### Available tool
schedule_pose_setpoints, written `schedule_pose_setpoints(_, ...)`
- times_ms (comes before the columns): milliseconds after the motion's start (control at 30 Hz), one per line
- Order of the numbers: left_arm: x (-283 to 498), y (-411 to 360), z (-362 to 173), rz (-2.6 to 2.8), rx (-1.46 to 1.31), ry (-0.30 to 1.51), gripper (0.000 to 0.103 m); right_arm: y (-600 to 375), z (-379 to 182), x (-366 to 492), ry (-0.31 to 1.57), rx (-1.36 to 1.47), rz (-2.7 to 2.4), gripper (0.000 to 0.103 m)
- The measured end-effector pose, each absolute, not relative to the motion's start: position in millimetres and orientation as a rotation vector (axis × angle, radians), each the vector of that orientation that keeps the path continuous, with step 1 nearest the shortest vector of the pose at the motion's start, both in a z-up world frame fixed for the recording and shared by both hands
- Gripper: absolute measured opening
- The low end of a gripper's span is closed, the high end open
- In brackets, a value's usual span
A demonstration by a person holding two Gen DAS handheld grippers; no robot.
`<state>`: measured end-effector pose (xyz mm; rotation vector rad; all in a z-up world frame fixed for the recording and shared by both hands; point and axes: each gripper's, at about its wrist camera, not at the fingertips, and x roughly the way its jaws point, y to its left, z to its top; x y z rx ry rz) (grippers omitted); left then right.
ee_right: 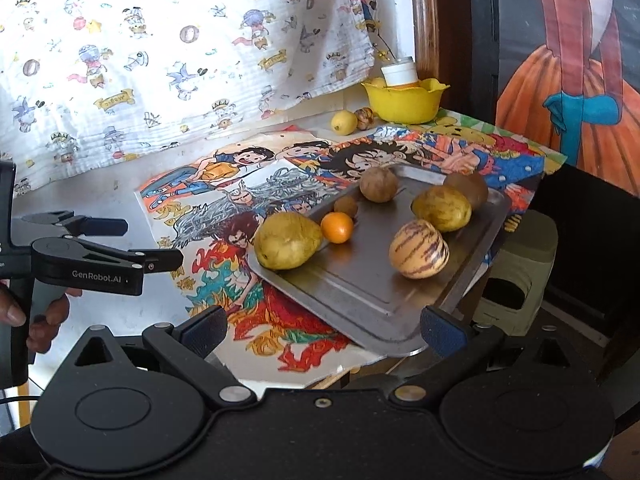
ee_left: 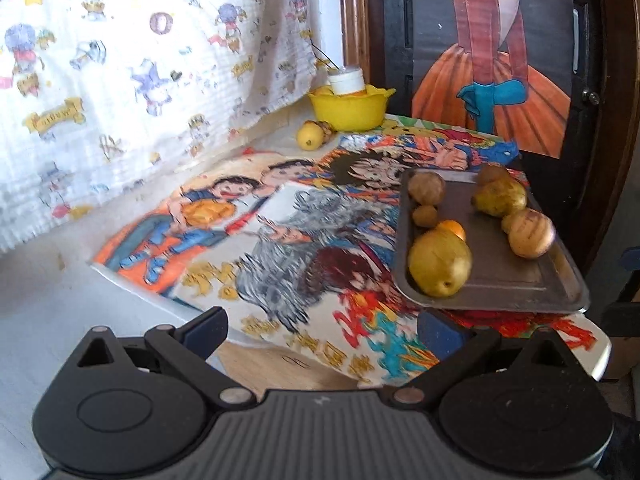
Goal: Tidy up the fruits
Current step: 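Open both tools and lift them away from the tray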
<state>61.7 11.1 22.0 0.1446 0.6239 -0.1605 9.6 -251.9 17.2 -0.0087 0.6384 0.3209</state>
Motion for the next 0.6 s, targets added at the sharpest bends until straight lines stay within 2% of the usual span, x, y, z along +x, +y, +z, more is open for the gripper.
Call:
schedule_pose_setpoints(333,94.2,13.4,46.2,-0.087,0.233,0.568,0.103,-262.8,44.4,35.2,0.589,-0.055,0.338,0.102)
schedule_pose_setpoints(600,146.7,8.2,67.9,-0.09,0.242,0.518,0.103,-287.0,105.4,100.0,0.584,-0.067,0.367,0.102)
